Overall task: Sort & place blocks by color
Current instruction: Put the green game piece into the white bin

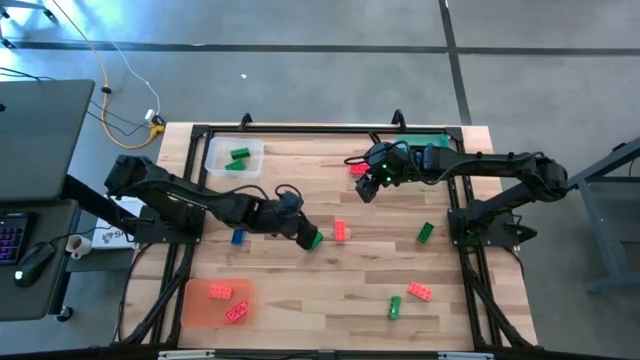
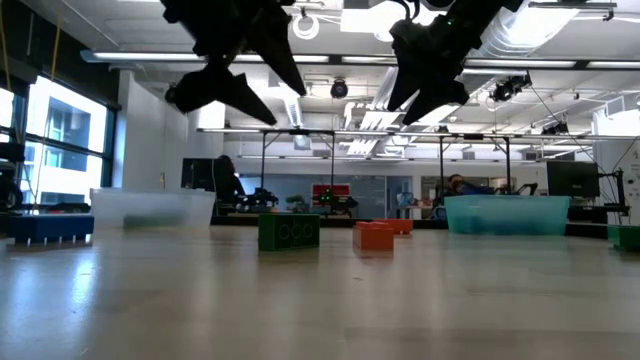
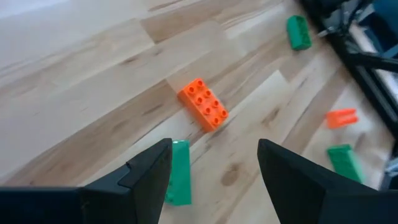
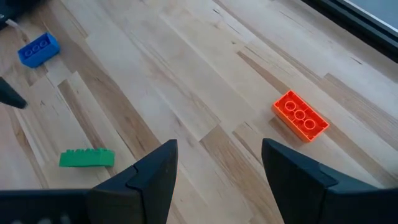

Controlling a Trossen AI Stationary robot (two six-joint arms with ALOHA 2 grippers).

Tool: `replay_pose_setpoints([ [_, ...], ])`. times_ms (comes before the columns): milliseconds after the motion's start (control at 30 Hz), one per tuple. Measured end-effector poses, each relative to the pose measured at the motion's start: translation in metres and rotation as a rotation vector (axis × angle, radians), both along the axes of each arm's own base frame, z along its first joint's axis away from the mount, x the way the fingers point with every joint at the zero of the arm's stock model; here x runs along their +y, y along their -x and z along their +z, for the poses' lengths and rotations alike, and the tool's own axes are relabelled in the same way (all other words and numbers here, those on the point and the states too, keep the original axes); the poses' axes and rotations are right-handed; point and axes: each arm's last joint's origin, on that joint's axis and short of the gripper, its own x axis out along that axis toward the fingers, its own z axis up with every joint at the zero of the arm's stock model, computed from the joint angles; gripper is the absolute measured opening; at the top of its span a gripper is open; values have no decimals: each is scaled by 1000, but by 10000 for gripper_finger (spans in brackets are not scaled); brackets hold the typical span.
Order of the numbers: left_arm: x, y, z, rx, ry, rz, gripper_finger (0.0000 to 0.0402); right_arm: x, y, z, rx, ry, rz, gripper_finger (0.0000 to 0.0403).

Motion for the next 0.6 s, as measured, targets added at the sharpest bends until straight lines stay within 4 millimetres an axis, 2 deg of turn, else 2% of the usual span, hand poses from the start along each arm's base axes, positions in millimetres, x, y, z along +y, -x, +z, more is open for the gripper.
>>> replay_pose_setpoints([
  [600,-14,-24,-57,105,-2,9,227,0,0,0,6,-1,0,220],
])
